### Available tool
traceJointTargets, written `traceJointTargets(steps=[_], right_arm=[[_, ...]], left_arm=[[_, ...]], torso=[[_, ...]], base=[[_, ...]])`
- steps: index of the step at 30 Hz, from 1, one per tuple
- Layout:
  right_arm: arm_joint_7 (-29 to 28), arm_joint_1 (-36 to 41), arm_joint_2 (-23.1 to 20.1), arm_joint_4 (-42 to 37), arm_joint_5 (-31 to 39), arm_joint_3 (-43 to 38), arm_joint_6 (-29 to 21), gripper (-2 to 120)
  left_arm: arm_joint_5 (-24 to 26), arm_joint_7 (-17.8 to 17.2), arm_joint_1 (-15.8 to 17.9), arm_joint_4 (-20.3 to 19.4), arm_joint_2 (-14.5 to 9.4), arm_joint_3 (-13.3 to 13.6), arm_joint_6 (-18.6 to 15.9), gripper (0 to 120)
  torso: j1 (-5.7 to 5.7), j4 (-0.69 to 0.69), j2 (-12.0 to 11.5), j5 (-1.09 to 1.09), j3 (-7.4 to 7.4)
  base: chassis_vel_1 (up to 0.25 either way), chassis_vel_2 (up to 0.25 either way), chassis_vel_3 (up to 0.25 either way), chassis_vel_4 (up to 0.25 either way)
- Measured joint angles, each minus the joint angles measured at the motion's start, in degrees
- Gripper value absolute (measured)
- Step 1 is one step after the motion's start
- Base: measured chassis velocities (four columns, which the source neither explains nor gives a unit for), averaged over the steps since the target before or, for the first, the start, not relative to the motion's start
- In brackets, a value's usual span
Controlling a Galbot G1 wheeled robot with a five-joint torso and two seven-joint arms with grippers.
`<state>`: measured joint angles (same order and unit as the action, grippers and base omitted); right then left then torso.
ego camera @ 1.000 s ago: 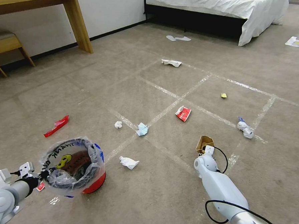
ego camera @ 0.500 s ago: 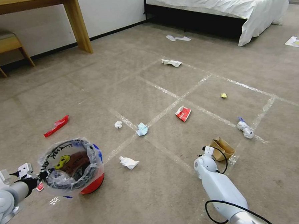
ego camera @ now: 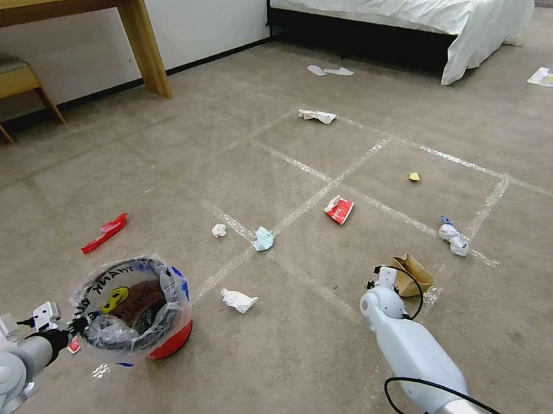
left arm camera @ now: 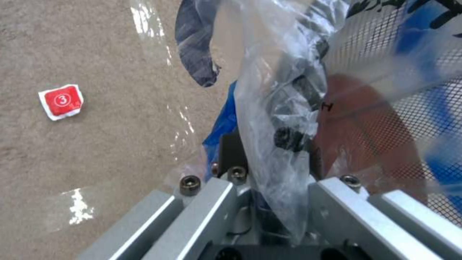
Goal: Pick up the trash bin and place the garbage on the floor into it.
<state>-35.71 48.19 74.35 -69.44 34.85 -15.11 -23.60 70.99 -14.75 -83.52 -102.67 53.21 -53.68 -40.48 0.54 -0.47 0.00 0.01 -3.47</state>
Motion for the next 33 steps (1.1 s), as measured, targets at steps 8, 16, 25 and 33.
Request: traceJointTargets(steps=[8,16,25,33], right_arm=[[6.6,-1.6,-11.7,-1.7,0.8,0.9,-4.5,69],[11.3,-5.6,-16.1,2.7,5.1,4.1,-7.8,99],[14.0,-8.5,-13.8,8.2,6.7,7.9,-7.8,100],[16.2,-12.9,-9.8,15.7,5.8,10.8,-6.5,100]], left_arm=[[-0.7,0.3,-0.1,-0.1,0.9,0.1,0.0,0],[-0.9,0.3,-0.1,-1.0,1.7,0.2,0.1,0],[-1.1,0.2,-0.5,-0.9,2.0,-0.3,0.5,0],[-1.2,0.4,-1.0,-0.4,1.9,-0.6,0.7,0]], torso=[[0.00,-0.03,0.0,-0.04,0.00],[0.00,0.00,0.0,0.00,0.00],[0.00,0.00,0.0,-0.01,0.00],[0.00,0.00,0.0,-0.02,0.00]], base=[[0.000,0.000,0.000,0.000],[0.000,0.000,0.000,0.000],[0.000,0.000,0.000,0.000],[0.000,0.000,0.000,0.000]])
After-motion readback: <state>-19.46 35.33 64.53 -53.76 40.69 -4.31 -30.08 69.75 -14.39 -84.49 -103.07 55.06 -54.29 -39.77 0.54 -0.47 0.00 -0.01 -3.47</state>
